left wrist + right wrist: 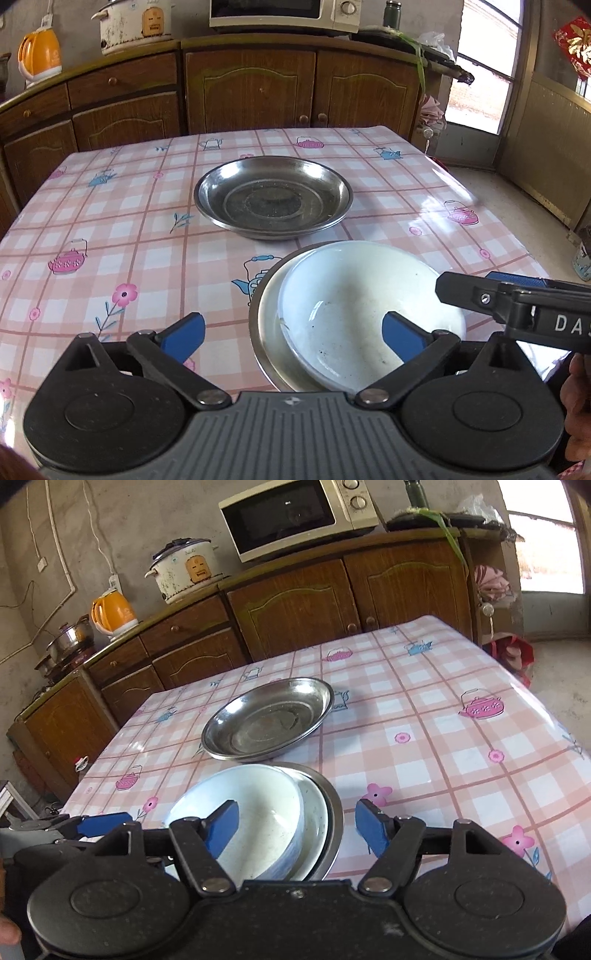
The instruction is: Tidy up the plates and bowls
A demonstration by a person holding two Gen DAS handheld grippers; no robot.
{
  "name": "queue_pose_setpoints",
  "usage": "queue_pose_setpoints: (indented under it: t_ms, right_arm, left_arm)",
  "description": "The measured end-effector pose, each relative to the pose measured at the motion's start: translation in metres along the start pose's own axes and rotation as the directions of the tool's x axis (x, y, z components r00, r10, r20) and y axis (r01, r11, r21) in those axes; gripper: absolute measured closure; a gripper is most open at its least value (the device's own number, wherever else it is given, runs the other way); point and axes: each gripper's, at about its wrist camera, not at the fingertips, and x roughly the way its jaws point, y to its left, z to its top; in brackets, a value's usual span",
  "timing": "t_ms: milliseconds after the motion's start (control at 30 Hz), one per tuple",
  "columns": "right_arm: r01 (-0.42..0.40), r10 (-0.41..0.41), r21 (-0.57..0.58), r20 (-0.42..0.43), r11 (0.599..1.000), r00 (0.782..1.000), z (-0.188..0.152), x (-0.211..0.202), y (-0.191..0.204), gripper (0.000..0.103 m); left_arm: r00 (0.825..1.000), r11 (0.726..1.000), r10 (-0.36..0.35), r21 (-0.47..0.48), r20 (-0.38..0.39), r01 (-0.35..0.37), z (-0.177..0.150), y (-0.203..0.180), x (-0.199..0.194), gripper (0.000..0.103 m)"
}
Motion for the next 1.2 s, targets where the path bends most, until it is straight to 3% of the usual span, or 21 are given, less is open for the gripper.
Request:
queue_pose_setpoints:
  t_ms: [167,433,600,833,1200]
  right_arm:
    - [0.006,-0.006,0.005,-0.029,1.0,1.0,-0.004,0.007,-0.003,0.02]
    - [-0.004,-0.002,-0.057,-0.114,0.998,0.993,-0.012,0.019,0.006,0.02]
    - [-0.037,0.036,-0.008,-0.131,0.999,0.991,-0.016,0.024,0.001,0.02]
    - [-0.014,0.019,0.031,-0.155,0.999,0.988,-0.015,0.032,-0.01,0.02]
    - [-0.065,0.089,0.12,-0.215,0.991,0.973,-0.013,0.055,-0.027,0.02]
  left_arm:
    - [1.0,0.998,-0.011,-0.07,-0.016,0.01,-0.001,0.012,0.003,0.0]
    - [0.999,0.998,0.027,-0.056,-0.042,-0.03,0.0,0.013,0.009,0.0]
    - [0.998,0.997,0.017,-0.07,-0.066,-0.022,-0.001,0.017,0.015,0.0]
    - [0.993,0.996,0.003,-0.087,-0.118,-0.014,-0.002,0.02,0.028,0.0]
    - [0.989,0.996,-0.028,-0.086,-0.148,0.016,-0.001,0.023,0.051,0.0]
